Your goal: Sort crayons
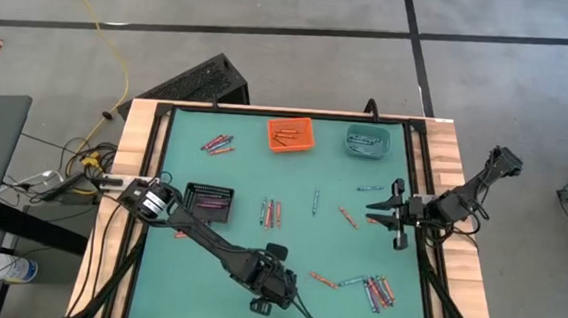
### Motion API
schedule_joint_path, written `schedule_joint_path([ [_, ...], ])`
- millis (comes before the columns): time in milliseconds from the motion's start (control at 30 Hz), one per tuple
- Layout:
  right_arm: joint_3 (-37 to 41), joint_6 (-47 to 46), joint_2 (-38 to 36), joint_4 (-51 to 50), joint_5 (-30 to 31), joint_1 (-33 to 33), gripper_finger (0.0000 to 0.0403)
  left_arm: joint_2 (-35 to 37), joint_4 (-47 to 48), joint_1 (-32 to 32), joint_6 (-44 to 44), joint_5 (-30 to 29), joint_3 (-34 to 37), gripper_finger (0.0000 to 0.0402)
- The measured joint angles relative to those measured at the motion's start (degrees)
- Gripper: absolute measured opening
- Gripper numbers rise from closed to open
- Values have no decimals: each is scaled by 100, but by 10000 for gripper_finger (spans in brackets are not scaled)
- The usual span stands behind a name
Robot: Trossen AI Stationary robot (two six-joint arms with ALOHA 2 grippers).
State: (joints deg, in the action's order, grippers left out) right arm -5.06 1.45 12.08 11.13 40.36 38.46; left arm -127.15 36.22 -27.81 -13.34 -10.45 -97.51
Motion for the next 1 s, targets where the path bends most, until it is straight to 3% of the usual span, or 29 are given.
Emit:
schedule_joint_path([
  [433,0,0,0,1,-2,0,107,0,25,2,94,-49,11,63],
  [667,0,2,2,1,-2,0,107,0,57,22,171,-532,11,63],
  [1000,0,2,0,-1,-4,0,107,-2,208,22,317,-363,11,63],
])
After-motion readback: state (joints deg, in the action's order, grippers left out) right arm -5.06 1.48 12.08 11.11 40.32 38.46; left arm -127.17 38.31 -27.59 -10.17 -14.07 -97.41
